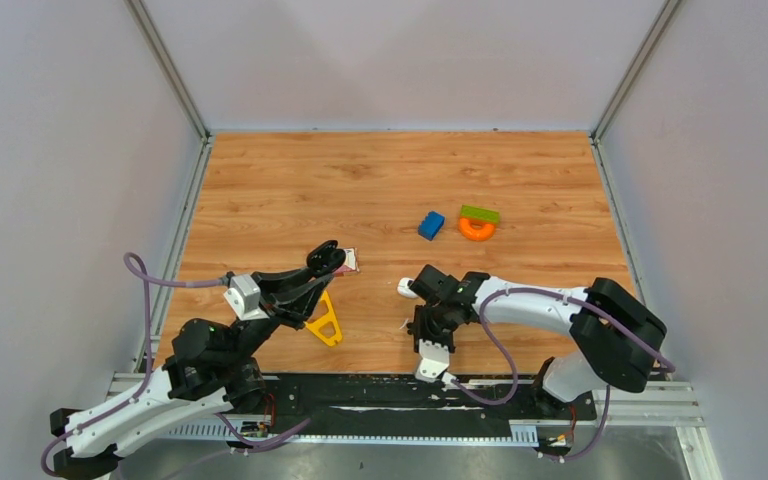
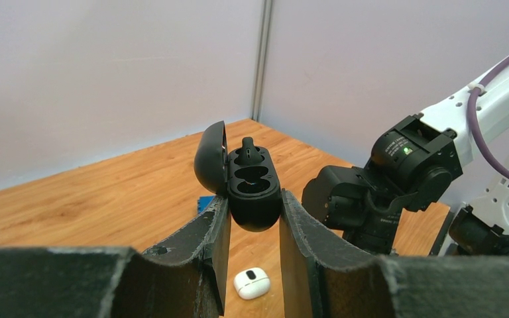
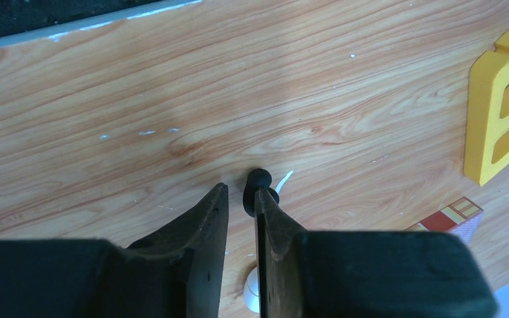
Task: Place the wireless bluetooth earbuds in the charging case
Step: Pick up the earbud from the center of the board.
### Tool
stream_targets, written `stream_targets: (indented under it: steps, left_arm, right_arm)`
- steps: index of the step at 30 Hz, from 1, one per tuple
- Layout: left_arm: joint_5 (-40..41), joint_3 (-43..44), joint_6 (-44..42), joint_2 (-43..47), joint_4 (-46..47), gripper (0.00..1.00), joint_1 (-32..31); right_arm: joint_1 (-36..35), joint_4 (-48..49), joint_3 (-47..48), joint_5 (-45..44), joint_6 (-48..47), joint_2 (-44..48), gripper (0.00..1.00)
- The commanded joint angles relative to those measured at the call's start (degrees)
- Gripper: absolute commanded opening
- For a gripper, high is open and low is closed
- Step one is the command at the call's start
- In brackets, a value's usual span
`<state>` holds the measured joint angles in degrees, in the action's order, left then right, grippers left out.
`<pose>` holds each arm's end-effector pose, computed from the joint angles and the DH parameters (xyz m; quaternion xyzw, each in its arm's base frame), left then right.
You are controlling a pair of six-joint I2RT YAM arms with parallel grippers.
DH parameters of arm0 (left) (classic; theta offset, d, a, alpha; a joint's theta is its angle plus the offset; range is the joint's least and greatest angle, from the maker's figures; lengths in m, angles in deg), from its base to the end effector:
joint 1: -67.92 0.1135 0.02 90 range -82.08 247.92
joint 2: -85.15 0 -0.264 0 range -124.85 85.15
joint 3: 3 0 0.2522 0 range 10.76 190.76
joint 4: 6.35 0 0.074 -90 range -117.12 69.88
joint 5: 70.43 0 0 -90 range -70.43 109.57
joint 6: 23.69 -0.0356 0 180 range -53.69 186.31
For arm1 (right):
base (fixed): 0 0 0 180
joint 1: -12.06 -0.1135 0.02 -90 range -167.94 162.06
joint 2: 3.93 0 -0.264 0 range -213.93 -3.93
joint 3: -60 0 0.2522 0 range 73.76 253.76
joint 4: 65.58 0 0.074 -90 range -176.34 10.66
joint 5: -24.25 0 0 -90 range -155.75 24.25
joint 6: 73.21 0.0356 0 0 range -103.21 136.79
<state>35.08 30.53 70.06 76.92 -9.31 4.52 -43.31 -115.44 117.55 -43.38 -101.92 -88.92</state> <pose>0.0474 -0.0734 0.3002 0.1771 0.5343 -0.3926 0.7273 0.1277 0.2087 0.1560 -0.9748 0.0289 0.1071 0.1936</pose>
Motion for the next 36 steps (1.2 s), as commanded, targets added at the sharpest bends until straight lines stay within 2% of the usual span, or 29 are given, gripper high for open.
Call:
stream_targets:
  steps: [1,9,15,19,21,24,28,32,36]
  left_arm:
    - [0.4,-0.3,0.4,0.8,0.5,0.0,-0.3]
    - [0.4,-0.3,0.5,0.8,0.5,0.0,-0.3]
    - [0.4,-0.7,0.6,0.8,0.5,0.0,-0.3]
    - [0.4,-1.0,-0.1,0.3,0.6,0.0,-0.3]
    - [0.2,-1.0,-0.8,-0.3,0.6,0.0,-0.3]
    - [-0.2,-1.0,-1.9,-1.8,0.8,0.0,-0.3]
    - [-1.7,-1.4,-3.5,-5.1,1.5,0.0,-0.3]
    - [-3.3,-1.9,-5.7,-8.5,2.9,0.0,-0.3]
    - [-3.8,-2.1,-7.0,-11.1,4.0,0.0,-0.3]
  right_arm:
    - [-0.9,1.6,1.9,1.0,-9.0,-1.0,0.22]
    - [-1.0,2.4,2.4,0.4,-7.1,-1.6,0.19]
    - [-1.2,1.4,3.9,0.1,-5.2,-1.9,0.09]
    - [-1.5,-2.6,7.3,-0.4,-0.9,-1.7,0.01]
    - [-1.6,-5.5,9.8,0.0,3.6,-1.2,0.0]
    - [-1.6,-11.8,16.8,1.3,16.3,-1.4,0.0]
    - [-1.5,-25.1,29.1,4.7,35.9,-4.7,0.0]
    - [-1.4,-38.0,38.1,14.2,47.7,-6.5,0.0]
    - [-1.5,-41.1,39.1,23.9,55.2,-3.2,0.0]
